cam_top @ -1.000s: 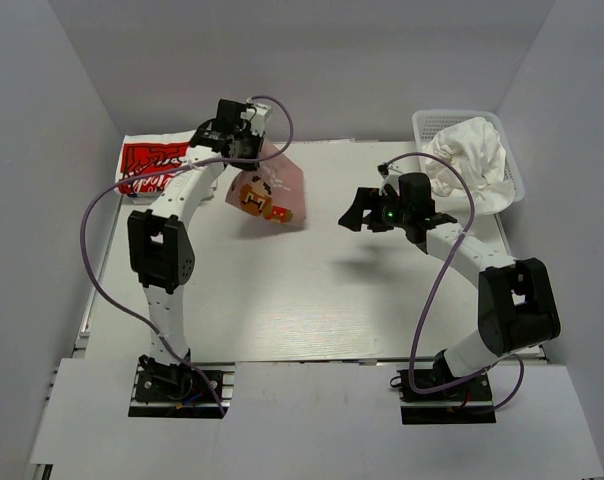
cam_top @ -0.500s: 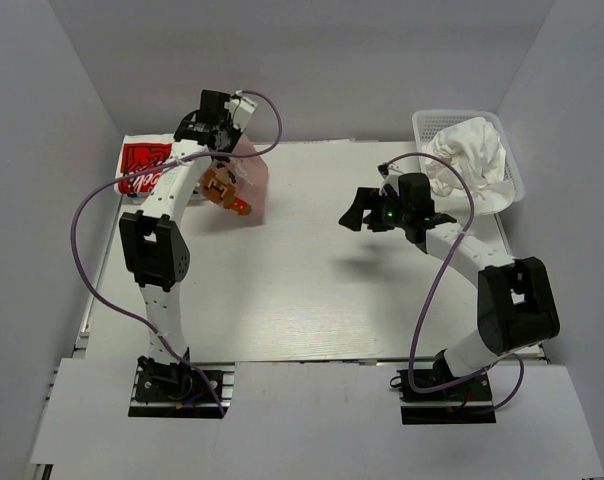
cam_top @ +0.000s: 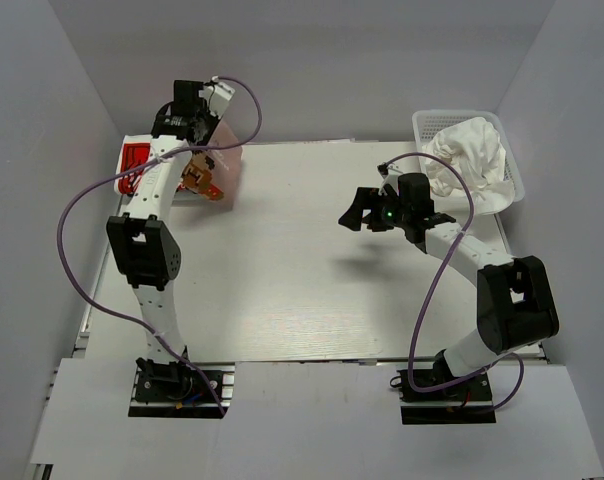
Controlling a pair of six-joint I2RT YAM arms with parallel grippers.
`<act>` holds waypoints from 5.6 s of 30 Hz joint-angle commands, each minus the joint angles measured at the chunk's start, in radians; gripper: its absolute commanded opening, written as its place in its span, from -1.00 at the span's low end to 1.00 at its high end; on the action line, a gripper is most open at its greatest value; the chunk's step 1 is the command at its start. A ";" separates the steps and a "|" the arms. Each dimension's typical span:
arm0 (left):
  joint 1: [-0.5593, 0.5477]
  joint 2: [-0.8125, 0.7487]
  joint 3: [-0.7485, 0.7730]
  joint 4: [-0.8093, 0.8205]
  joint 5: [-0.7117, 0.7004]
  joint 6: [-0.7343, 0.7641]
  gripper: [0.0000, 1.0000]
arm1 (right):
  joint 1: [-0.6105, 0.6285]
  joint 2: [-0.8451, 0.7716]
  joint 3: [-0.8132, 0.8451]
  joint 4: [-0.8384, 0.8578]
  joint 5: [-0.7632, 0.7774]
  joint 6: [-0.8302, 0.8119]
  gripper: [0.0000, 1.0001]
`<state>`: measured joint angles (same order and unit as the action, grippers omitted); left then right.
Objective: Fold and stack the t-shirts
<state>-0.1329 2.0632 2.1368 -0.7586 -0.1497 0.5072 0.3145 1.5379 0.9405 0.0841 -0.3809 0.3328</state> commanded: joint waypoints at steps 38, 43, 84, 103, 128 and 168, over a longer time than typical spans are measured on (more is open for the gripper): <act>0.262 0.072 0.101 0.203 0.068 -0.079 -1.00 | 0.012 0.113 0.130 -0.018 0.039 0.000 0.81; 0.299 0.127 0.133 0.225 0.068 -0.099 -1.00 | 0.021 0.146 0.158 -0.035 0.036 -0.003 0.81; 0.251 0.386 0.155 0.274 0.398 -0.477 1.00 | 0.048 0.097 0.126 -0.084 0.148 -0.074 0.81; 0.133 0.270 0.120 0.312 0.176 -0.372 1.00 | 0.052 0.102 0.167 -0.110 0.108 -0.066 0.81; 0.133 -1.012 -1.130 0.423 0.381 -0.998 1.00 | 0.049 -0.567 -0.315 -0.015 0.125 0.101 0.81; 0.154 0.069 -0.396 0.446 0.392 -0.771 1.00 | 0.046 -0.292 -0.135 -0.096 0.287 0.055 0.81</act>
<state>0.0231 2.1590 1.6745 -0.2462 0.2062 -0.2764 0.3637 1.2438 0.7685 -0.0433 -0.0814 0.3977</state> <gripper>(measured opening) 0.997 0.907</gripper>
